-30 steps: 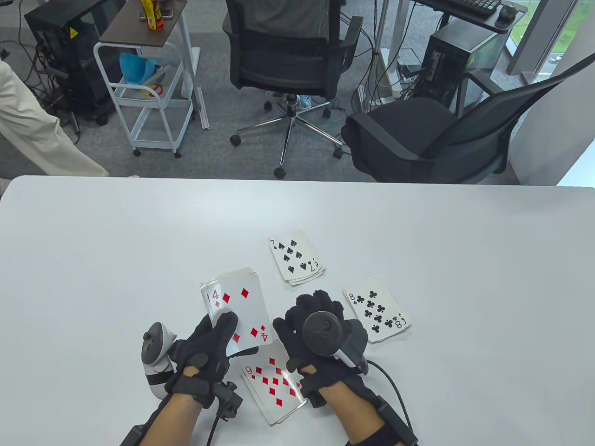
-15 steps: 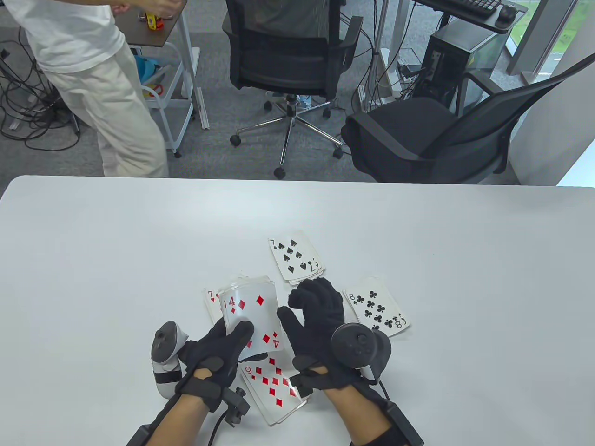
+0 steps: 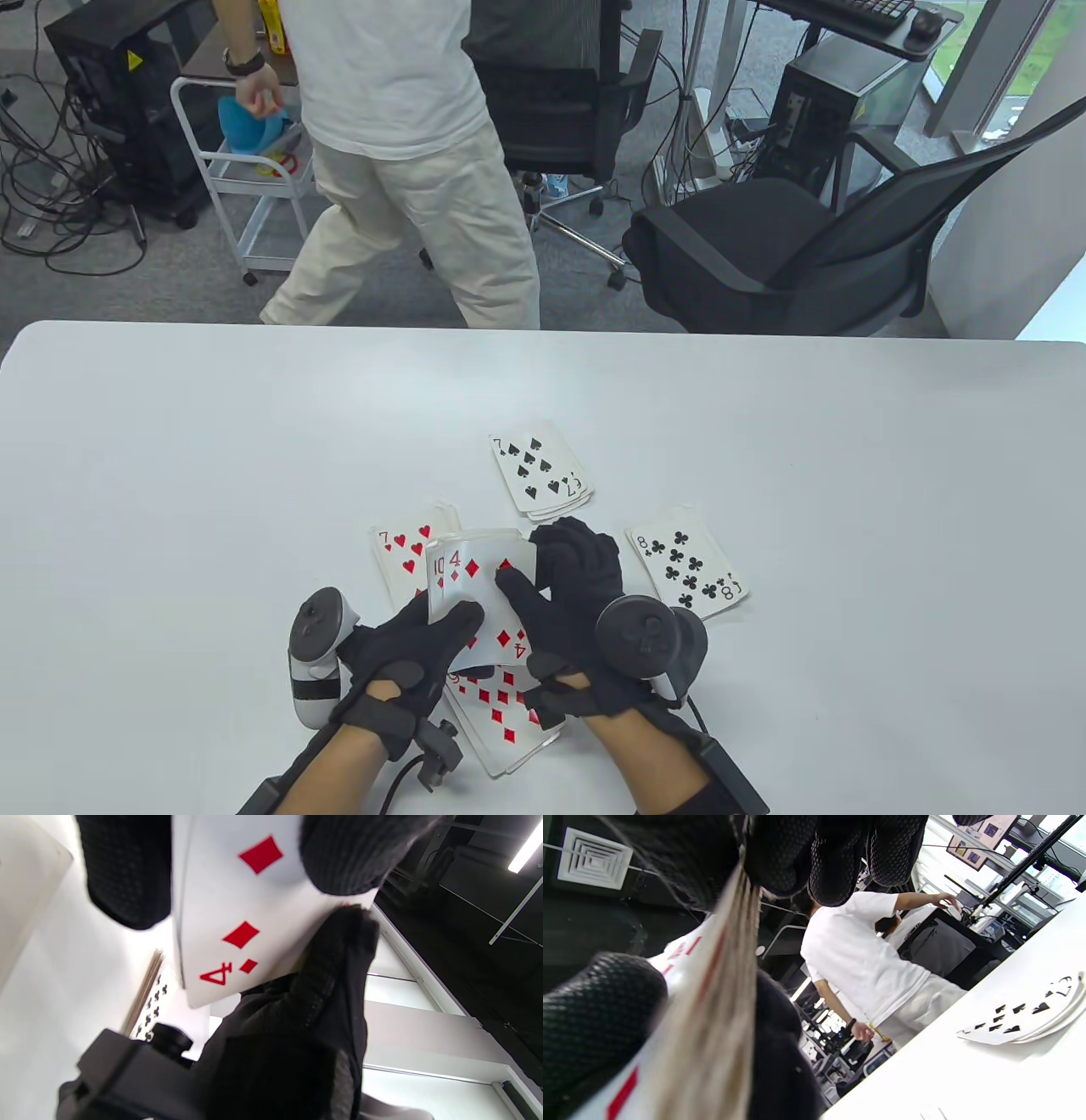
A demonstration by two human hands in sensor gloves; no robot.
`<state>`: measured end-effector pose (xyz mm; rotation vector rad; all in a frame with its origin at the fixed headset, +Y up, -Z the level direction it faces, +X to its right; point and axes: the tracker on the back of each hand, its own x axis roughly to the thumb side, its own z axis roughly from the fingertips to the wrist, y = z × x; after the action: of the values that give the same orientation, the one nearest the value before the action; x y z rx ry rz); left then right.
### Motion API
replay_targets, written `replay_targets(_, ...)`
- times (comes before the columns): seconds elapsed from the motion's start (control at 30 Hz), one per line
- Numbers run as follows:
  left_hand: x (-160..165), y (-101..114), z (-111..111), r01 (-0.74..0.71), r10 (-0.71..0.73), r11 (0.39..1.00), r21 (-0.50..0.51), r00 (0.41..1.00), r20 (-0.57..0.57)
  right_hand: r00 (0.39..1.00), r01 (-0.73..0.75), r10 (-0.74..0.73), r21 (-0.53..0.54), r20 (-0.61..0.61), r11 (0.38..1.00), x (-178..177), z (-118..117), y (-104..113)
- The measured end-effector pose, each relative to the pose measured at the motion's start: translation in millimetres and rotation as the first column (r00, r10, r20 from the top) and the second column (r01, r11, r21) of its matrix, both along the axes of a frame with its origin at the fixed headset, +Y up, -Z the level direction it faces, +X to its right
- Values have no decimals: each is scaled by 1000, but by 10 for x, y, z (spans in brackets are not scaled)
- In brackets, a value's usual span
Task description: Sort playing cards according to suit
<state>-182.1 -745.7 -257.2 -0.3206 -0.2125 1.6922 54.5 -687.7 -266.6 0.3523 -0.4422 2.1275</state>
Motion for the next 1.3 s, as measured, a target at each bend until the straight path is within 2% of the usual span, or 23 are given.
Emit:
replay_targets(0.17,7,-17,-1,-12,12,1000,-11,1000,5,999,-40,39,42,15,998,8,14,27)
replay_targets(0.23,7,-34,-6,-15,15,1000,-17,1000,6,990,-136,130,106,56,985,11,29,59)
replay_targets(0.33,14,-38,-8,-32,32,999,-22,999,12,987,-152,146,120,63,981,18,31,69)
replay_targets(0.67,-49,-24,-17,-73,72,997,-17,997,-29,993,-108,106,31,56,994,131,-55,57)
replay_targets(1.1,-311,120,-25,-165,173,984,61,970,-173,992,56,-48,-63,119,996,457,-185,54)
replay_targets(1.3,-364,145,-30,-193,205,978,79,959,-197,998,-45,54,-195,44,980,397,-236,14)
